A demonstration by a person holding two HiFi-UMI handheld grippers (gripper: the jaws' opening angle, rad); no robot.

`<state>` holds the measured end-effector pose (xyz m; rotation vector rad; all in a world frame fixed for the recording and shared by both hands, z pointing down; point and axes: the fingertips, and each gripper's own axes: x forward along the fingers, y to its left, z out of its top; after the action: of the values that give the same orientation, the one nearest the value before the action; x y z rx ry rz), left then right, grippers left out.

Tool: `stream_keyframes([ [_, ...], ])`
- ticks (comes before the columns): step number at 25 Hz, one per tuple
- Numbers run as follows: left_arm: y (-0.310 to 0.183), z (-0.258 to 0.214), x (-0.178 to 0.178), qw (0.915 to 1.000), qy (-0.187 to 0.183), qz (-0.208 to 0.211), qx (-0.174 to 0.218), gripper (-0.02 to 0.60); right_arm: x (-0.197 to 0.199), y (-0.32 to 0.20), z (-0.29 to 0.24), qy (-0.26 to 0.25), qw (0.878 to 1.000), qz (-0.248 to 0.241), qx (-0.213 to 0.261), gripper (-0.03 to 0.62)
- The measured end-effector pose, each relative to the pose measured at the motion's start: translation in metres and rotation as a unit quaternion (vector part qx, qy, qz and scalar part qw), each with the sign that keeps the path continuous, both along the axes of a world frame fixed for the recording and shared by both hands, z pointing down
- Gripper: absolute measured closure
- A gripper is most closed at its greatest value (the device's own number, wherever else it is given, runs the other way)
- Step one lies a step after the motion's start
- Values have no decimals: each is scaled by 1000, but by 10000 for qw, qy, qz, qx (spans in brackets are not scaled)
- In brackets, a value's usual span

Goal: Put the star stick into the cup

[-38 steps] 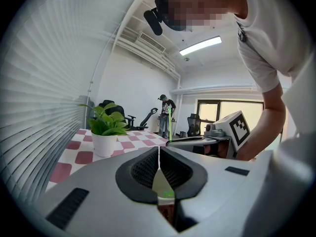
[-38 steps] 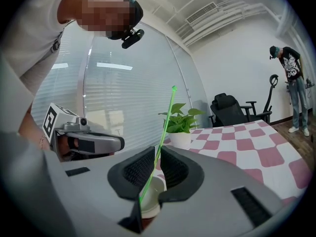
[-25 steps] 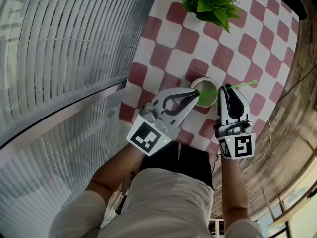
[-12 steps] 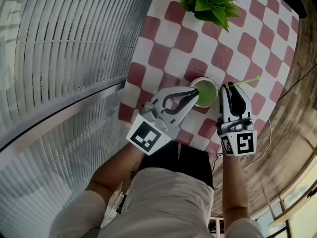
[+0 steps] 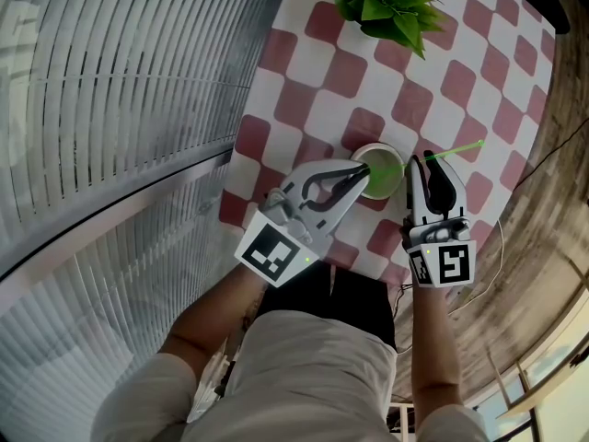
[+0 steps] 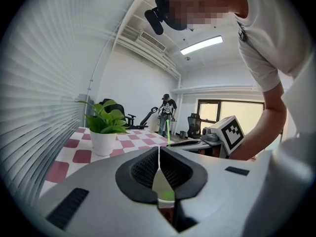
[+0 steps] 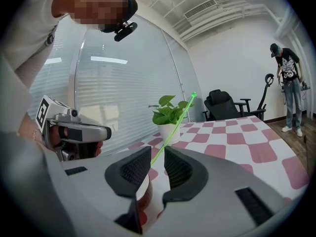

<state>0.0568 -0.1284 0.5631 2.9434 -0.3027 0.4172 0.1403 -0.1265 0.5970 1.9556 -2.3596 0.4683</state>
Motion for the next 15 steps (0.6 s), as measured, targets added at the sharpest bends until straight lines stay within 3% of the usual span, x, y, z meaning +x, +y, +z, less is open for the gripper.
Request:
stream_keyframes([
  [15, -2, -5, 1, 10000, 56, -28, 50, 543, 2, 4, 4, -113, 9999, 59, -91, 485],
])
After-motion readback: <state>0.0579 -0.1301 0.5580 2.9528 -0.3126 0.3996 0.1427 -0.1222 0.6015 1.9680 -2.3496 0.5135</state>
